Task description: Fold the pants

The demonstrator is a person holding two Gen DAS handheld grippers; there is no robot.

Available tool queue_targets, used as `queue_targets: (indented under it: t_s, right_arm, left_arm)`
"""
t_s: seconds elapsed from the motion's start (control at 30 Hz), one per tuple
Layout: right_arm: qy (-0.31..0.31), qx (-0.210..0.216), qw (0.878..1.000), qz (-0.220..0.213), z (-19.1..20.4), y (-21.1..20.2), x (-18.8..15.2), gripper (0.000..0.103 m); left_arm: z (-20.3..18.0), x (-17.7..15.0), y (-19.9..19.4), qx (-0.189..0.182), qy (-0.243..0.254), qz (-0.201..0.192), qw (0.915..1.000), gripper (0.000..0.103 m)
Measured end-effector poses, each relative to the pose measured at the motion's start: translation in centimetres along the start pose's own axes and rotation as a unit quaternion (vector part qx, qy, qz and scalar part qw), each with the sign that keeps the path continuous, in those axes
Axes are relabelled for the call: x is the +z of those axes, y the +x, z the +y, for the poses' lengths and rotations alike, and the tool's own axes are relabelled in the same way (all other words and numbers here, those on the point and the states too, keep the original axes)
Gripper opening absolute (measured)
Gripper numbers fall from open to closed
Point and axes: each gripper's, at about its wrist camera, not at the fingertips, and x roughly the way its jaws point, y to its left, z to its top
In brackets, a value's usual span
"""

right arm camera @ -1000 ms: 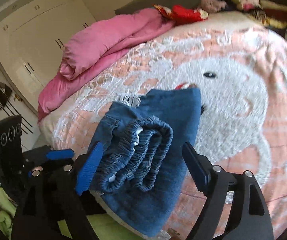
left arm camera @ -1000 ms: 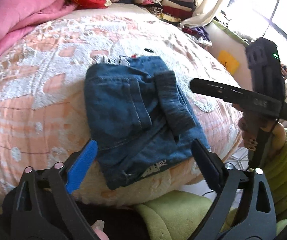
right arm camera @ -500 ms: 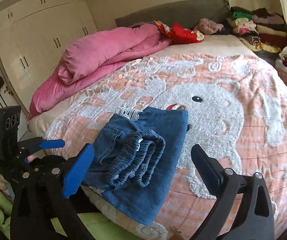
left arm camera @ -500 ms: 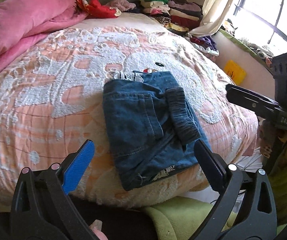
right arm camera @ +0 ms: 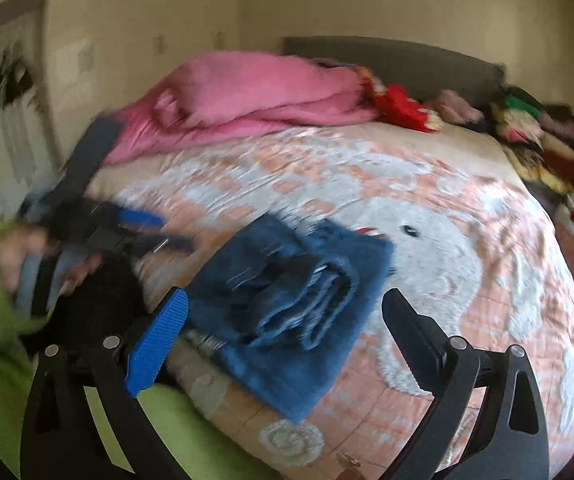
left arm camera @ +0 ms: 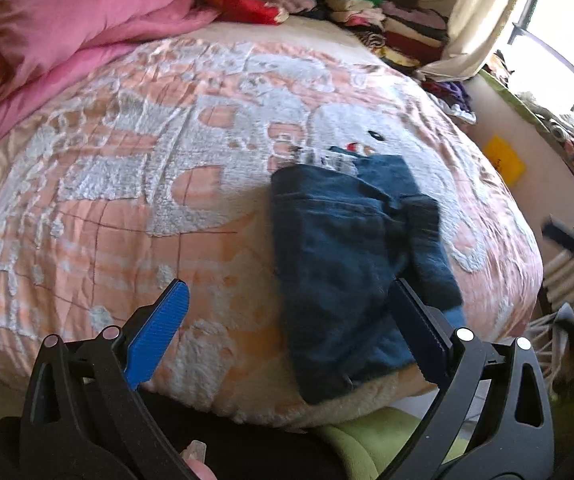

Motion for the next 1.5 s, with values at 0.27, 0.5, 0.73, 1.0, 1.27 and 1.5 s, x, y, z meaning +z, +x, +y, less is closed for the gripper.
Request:
queue_targets:
  t_s: [0.27, 0.5, 0.73, 1.0, 1.27, 1.5]
  right_arm:
    - [-0.105, 0.056, 0.992, 0.045, 5.8, 3.6, -1.5, 0.078]
    - [-0.187, 0.056, 0.978, 0.067, 8.3, 7.2, -1.7, 0.052]
    - [-0.23, 0.048, 0.968, 0.086, 9.0, 10.8, -1.9, 0.018]
    - [-0.204, 0.126, 0.965, 0.104, 8.7, 8.2, -2.6, 0.008]
    - [-0.165, 0.112, 0.97, 0.14, 8.6, 10.5, -5.2, 0.01]
    - [-0.114, 0.125, 0.98, 0.107, 6.8, 7.3, -3.3, 0.031]
  left_arm:
    - [-1.0, 2.0, 2.9, -0.026, 0.014, 0.026, 0.9992, 0.065]
    - [-2.2, 3.4, 6.3, -0.014, 0.045, 0.052, 0.9976, 0.048]
    - [-1.8, 3.2, 8.1, -0.004, 0.04, 0.065, 0.997, 0.049]
    - [-1.5, 3.1, 8.4, -0.011, 0.033, 0.065, 0.9973, 0.053]
    - [-1.7, 2.8, 8.0, -0.01, 0.035, 0.057, 0.9977, 0.057]
    - [-2.5, 2.6, 6.3, -0.009, 0.045, 0.036, 0.9983, 0.064]
